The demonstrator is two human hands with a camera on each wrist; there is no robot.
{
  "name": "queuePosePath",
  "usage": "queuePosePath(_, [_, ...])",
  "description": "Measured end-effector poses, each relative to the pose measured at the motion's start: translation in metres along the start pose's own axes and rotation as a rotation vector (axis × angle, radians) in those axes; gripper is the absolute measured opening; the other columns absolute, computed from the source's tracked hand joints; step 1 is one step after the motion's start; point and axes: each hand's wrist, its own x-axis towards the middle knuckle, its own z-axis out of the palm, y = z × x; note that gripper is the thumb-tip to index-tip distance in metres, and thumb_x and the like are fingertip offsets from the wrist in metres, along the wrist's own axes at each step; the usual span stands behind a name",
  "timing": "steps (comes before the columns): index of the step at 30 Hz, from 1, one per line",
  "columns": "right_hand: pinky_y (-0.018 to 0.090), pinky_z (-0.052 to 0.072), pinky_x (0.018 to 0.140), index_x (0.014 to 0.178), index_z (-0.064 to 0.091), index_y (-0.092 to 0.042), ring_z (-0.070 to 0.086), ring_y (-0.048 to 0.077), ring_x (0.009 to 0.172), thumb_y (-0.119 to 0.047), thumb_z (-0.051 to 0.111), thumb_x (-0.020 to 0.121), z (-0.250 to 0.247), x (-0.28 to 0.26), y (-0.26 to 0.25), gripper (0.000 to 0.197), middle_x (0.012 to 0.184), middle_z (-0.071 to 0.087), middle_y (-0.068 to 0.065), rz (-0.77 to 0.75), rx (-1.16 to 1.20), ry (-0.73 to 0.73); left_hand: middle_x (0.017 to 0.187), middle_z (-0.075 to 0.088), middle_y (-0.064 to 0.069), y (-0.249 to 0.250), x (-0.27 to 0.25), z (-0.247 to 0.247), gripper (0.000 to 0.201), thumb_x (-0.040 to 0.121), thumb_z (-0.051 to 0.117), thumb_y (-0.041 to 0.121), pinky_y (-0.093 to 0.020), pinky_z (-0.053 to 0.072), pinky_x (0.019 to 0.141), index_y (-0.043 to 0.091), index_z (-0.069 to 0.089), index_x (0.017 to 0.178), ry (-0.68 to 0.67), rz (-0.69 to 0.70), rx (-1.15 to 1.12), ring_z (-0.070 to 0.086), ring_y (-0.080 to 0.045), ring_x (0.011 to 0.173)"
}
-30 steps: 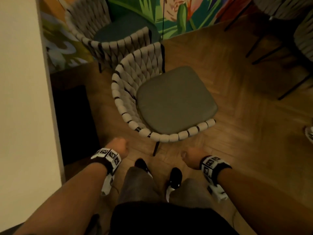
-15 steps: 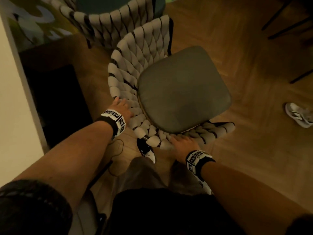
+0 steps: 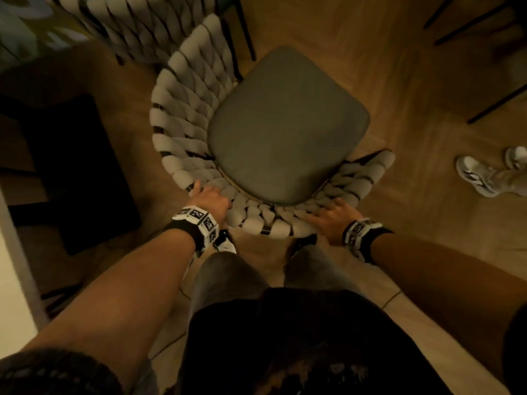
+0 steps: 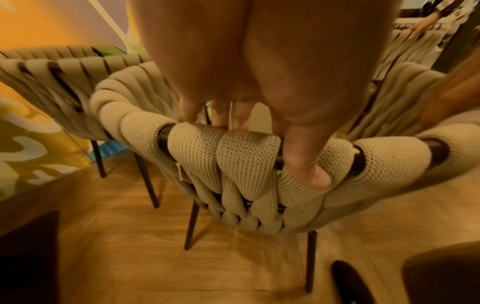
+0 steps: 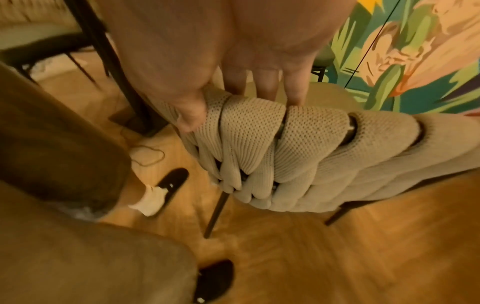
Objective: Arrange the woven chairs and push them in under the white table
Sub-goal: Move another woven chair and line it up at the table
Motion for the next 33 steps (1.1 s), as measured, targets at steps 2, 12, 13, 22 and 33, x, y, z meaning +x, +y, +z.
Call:
queuePosePath(2, [0.050, 0.039, 0.101, 0.145, 0.034, -0.030, 0.050, 0.033, 0.125, -0.029, 0.054, 0.087, 0.012, -0.018, 0.044, 0.062, 0.140, 0.052, 0.008, -0.030, -0.098, 0.026, 0.141, 0.045, -0.012, 0.043, 0.001, -0.004, 0.055, 0.085, 0.057, 0.055, -0.055, 0.016, 0.115, 0.033, 0.049, 0.135, 0.011, 0.020, -0.056, 0.030, -0.035, 0.134])
queuePosePath(12, [0.048, 0.040, 0.102, 0.133, 0.049, -0.027, 0.047, 0.032, 0.126, -0.030, 0.048, 0.092, 0.003, -0.032, 0.115, 0.041, 0.137, 0.052, 0.003, 0.188, -0.007, 0.012, 0.135, 0.056, -0.008, 0.065, 0.013, -0.057, 0.038, 0.091, 0.056, 0.027, -0.036, 0.043, 0.100, 0.027, 0.055, 0.129, 0.267, -0.131, -0.647, 0.050, -0.029, 0.124])
queuePosePath(13, [0.047, 0.038, 0.105, 0.138, 0.043, -0.028, 0.044, 0.032, 0.129, -0.032, 0.053, 0.091, 0.002, -0.026, 0.098, 0.048, 0.140, 0.048, 0.003, 0.144, 0.078, -0.070, 0.139, 0.051, -0.010, 0.045, 0.015, -0.060, 0.042, 0.091, 0.054, 0.027, -0.039, 0.038, 0.105, 0.027, 0.051, 0.133, 0.248, -0.177, -0.500, 0.044, -0.031, 0.129])
queuePosePath(22, [0.045, 0.046, 0.093, 0.137, 0.037, -0.030, 0.056, 0.030, 0.116, -0.032, 0.048, 0.092, 0.000, 0.006, 0.064, 0.047, 0.128, 0.058, 0.005, 0.061, 0.162, -0.189, 0.156, 0.019, -0.011, -0.021, 0.022, -0.044, 0.052, 0.090, 0.049, 0.031, -0.063, 0.001, 0.114, 0.036, 0.040, 0.142, -0.027, -0.156, 0.130, 0.006, -0.031, 0.146])
queuePosePath(33, [0.045, 0.039, 0.104, 0.132, 0.044, -0.034, 0.048, 0.028, 0.125, -0.023, 0.051, 0.092, -0.045, 0.037, 0.115, 0.042, 0.133, 0.055, 0.002, 0.017, -0.206, -0.177, 0.152, 0.021, -0.015, 0.022, -0.012, 0.009, 0.049, 0.087, 0.055, 0.042, -0.071, -0.005, 0.110, 0.026, 0.053, 0.133, -0.095, -0.284, -0.374, 0.013, -0.035, 0.143])
